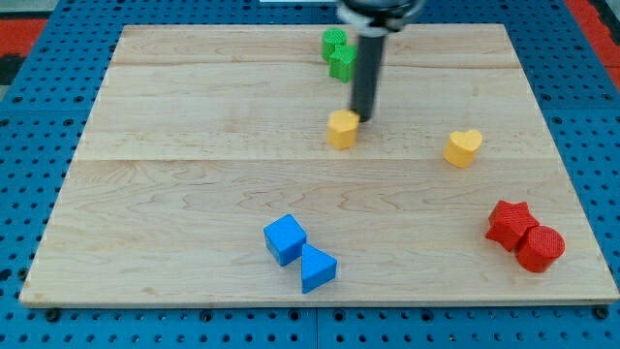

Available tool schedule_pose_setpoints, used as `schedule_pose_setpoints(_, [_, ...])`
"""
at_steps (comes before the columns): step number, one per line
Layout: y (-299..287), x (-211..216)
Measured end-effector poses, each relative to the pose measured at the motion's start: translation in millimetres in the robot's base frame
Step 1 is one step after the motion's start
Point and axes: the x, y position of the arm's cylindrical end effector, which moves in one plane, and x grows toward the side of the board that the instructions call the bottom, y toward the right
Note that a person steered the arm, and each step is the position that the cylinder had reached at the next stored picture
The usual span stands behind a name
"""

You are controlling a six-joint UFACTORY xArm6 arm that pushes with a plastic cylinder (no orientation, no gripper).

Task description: Point your arm at yellow heart

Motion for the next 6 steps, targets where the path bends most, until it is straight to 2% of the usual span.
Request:
schedule_pose_setpoints(1, [26, -8])
schedule_pose_setpoints(2, [15, 7])
schedule_pose_setpoints(3, [-57, 13])
schedule_pose_setpoints(4, [-60, 2])
schedule_pose_setpoints(5, [-6, -40])
schedule_pose_setpoints(6, [80, -68])
